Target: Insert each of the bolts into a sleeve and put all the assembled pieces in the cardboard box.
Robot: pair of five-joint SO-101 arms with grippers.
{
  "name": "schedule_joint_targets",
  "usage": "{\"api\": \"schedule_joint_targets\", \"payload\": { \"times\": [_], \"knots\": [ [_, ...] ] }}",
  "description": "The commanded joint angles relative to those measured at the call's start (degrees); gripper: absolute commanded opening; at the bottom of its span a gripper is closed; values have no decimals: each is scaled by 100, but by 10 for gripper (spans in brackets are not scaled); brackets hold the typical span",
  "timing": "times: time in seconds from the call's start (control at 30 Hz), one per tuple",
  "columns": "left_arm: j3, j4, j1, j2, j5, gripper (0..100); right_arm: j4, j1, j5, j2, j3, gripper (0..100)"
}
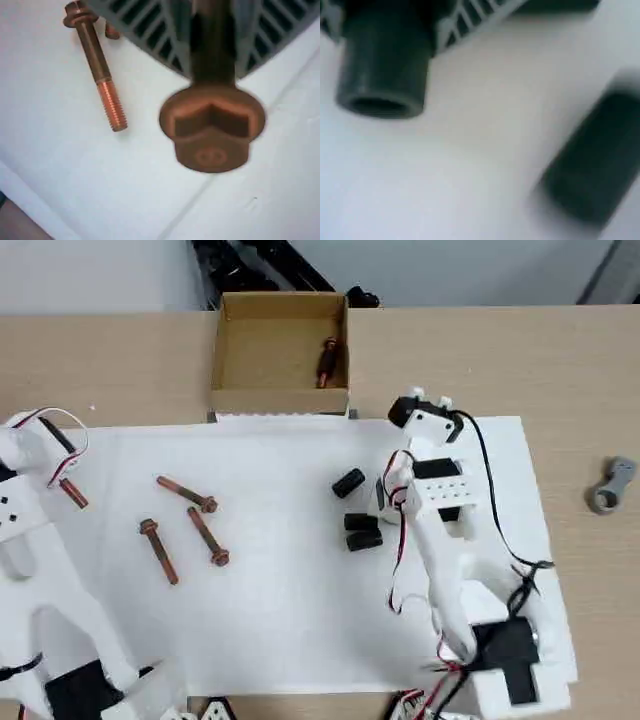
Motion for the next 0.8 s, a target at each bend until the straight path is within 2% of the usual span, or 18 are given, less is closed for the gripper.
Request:
{"api": "schedule_joint_targets", "payload": {
  "times": [0.0,0.2,0.37,0.5,0.67,0.77],
  "knots": [
    [-66,-132,18,-316,-79,5,462,-251,281,-1349,-105,9],
    [-75,-123,220,-334,-237,5,831,-593,1143,-3952,-88,6],
    [-66,-141,932,-1046,-484,5,787,-901,1793,-5859,-44,6],
    [-66,-448,1714,-1723,-484,5,787,-919,1855,-6976,316,5],
    [-40,-1134,2374,-2277,-466,5,655,-927,1811,-8145,1284,5],
    [-40,-1574,2734,-2400,-457,5,189,-927,1407,-8769,1952,4]
  ]
}}
